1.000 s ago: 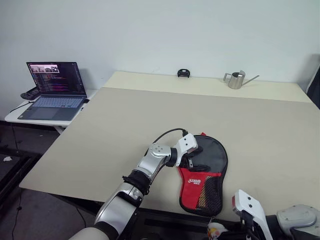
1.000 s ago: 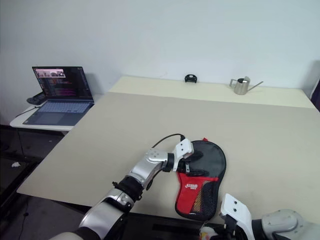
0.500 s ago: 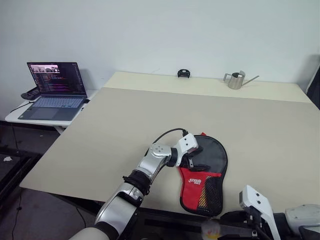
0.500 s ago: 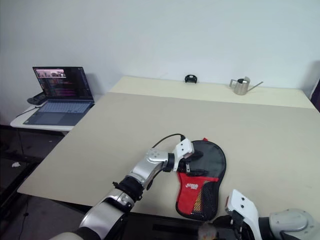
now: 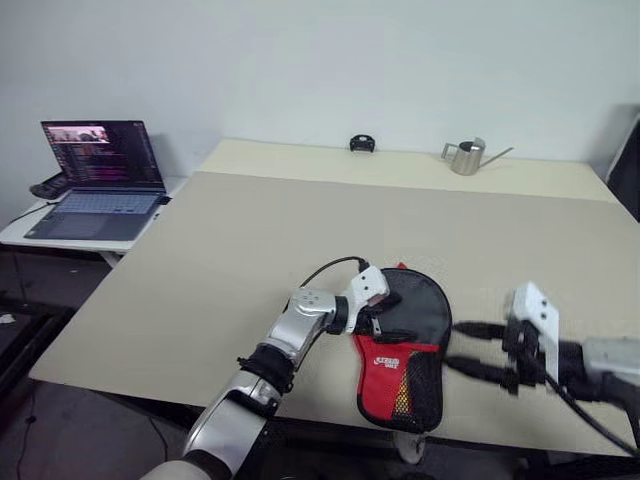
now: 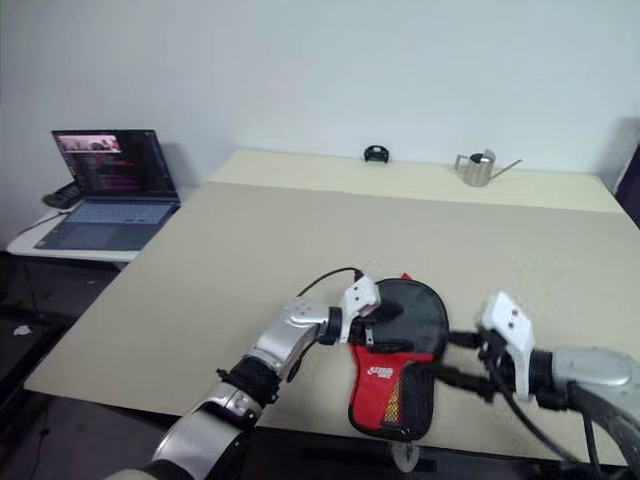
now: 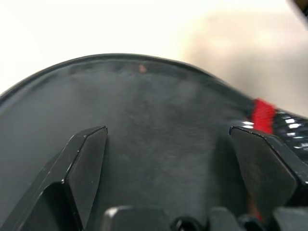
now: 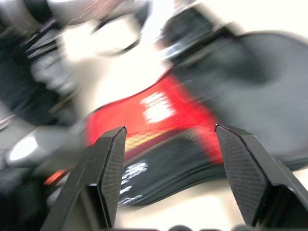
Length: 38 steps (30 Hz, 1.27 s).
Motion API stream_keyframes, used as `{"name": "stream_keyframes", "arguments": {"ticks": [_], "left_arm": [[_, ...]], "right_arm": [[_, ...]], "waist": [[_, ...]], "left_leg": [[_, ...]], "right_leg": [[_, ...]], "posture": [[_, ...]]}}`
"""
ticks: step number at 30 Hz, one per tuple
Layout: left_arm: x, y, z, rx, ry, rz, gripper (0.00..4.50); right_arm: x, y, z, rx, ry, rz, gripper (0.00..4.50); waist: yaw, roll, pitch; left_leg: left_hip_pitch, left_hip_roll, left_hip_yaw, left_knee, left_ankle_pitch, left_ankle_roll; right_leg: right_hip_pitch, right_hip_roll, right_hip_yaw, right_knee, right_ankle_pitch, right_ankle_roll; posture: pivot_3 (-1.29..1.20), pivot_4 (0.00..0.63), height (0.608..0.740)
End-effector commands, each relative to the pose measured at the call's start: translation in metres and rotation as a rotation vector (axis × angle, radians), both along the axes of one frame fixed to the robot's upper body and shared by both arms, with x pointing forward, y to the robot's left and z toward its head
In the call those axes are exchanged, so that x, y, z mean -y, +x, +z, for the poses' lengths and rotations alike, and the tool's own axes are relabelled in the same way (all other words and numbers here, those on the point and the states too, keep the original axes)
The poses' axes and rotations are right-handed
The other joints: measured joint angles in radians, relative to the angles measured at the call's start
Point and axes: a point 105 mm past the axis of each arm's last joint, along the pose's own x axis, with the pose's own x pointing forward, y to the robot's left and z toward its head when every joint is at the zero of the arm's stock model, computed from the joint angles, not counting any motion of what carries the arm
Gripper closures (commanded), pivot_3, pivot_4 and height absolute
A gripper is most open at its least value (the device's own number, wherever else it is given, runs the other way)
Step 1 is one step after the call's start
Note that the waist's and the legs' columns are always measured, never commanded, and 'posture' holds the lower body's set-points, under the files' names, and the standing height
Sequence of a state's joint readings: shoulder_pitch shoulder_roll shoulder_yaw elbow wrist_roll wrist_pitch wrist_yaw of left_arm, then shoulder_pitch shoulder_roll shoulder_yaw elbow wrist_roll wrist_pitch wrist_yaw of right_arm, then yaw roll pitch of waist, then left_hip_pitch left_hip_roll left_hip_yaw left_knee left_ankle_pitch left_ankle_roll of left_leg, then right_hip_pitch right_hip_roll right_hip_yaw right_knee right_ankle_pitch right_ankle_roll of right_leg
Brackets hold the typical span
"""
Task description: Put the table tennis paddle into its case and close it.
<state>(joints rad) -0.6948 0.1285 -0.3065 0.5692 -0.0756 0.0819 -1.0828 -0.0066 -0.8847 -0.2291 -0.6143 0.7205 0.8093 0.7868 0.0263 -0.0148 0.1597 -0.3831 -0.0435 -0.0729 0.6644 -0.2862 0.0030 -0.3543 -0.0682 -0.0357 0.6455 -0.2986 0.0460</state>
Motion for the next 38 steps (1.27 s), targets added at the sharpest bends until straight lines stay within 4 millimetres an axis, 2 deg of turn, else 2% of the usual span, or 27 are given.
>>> {"name": "stream_keyframes", "arguments": {"ticks": [1, 4, 8, 10, 13, 18, 23, 25, 27, 28, 31, 38], "left_arm": [[-0.008, -0.003, 0.025, 0.043, -0.062, -0.021, 0.04], [-0.021, -0.003, 0.041, 0.09, -0.075, -0.012, 0.04], [-0.049, -0.001, 0.056, 0.127, -0.083, 0.035, 0.04], [-0.063, -0.002, 0.06, 0.128, -0.085, 0.064, 0.04], [-0.098, -0.005, 0.061, 0.105, -0.099, 0.168, 0.04], [-0.122, -0.008, 0.067, 0.12, -0.114, 0.311, 0.04], [-0.148, -0.007, 0.075, 0.182, -0.109, 0.496, 0.04], [-0.153, -0.007, 0.076, 0.19, -0.104, 0.533, 0.04], [-0.147, -0.005, 0.077, 0.191, -0.106, 0.542, 0.04], [-0.151, -0.007, 0.077, 0.202, -0.094, 0.544, 0.04], [-0.156, -0.007, 0.076, 0.23, -0.052, 0.532, 0.04], [-0.152, 0.004, 0.065, 0.204, -0.026, 0.537, 0.04]], "right_arm": [[0.002, 0.014, 0.007, 0.067, 0.02, -0.011, 1.33], [0.006, 0.02, 0.011, 0.094, 0.056, -0.005, 1.33], [0.017, 0.038, 0.015, 0.098, 0.092, -0.039, 1.33], [0.024, 0.048, 0.019, 0.121, 0.101, -0.05, 1.33], [0.033, 0.065, 0.025, 0.147, 0.099, -0.066, 1.33], [0.052, 0.081, 0.032, 0.18, 0.075, -0.082, 1.33], [0.072, 0.087, 0.033, 0.163, 0.07, -0.124, 1.33], [0.076, 0.088, 0.033, 0.157, 0.062, -0.131, 1.33], [0.086, 0.091, 0.034, 0.155, 0.056, -0.144, 1.33], [0.087, 0.092, 0.037, 0.16, 0.052, -0.154, 1.33], [0.084, 0.089, 0.042, 0.158, 0.043, -0.142, 1.33], [0.087, 0.09, 0.034, 0.114, 0.046, -0.162, 1.33]], "waist": [[-0.004, 0.001, 0.001], [-0.004, 0.001, 0.003], [-0.004, 0.002, 0.004], [-0.007, 0.002, 0.004], [-0.019, 0.004, 0.005], [-0.022, 0.005, 0.006], [-0.019, 0.005, 0.007], [-0.02, 0.006, 0.007], [-0.021, 0.006, 0.007], [-0.021, 0.006, 0.007], [-0.021, 0.007, 0.008], [-0.021, 0.007, 0.008]], "left_leg": [[0.0, 0.0, 0.0, 0.0, 0.001, -0.002], [-0.003, 0.0, 0.001, -0.001, 0.001, -0.003], [-0.004, 0.0, 0.0, 0.0, 0.002, -0.003], [-0.003, 0.0, 0.001, 0.0, 0.002, -0.004], [-0.002, 0.0, 0.001, 0.0, 0.002, -0.004], [-0.003, 0.0, 0.001, -0.001, 0.002, -0.004], [-0.003, 0.0, 0.001, -0.001, 0.002, -0.004], [-0.003, 0.0, 0.001, -0.001, 0.002, -0.004], [-0.003, 0.0, 0.001, -0.001, 0.002, -0.004], [-0.003, 0.0, 0.001, 0.0, 0.002, -0.004], [-0.003, 0.0, 0.001, 0.0, 0.002, -0.004], [-0.003, 0.0, 0.002, 0.0, 0.002, -0.004]], "right_leg": [[0.0, 0.0, 0.0, 0.0, -0.001, 0.0], [-0.003, 0.0, 0.0, 0.0, -0.002, 0.0], [-0.003, -0.001, 0.0, 0.0, -0.002, 0.0], [-0.003, -0.001, 0.001, 0.001, -0.002, -0.001], [-0.003, -0.001, 0.001, 0.001, -0.002, -0.001], [-0.003, -0.001, 0.001, 0.001, -0.002, -0.001], [-0.003, -0.002, 0.001, 0.001, -0.002, -0.001], [-0.003, -0.002, 0.001, 0.001, -0.002, -0.001], [-0.003, -0.002, 0.001, 0.001, -0.002, -0.001], [-0.003, -0.002, 0.001, 0.001, -0.002, -0.001], [-0.003, -0.002, 0.002, 0.002, -0.002, -0.001], [-0.003, -0.002, 0.002, 0.001, -0.002, -0.002]], "posture": [[0.0, 0.15, 0.74], [0.0, 0.15, 0.74], [0.0, 0.15, 0.74], [0.0, 0.15, 0.74], [0.0, 0.15, 0.74], [0.0, 0.15, 0.74], [0.0, 0.15, 0.74], [0.0, 0.15, 0.74], [0.0, 0.15, 0.74], [0.0, 0.15, 0.74], [0.0, 0.15, 0.74], [0.0, 0.15, 0.74]]}}
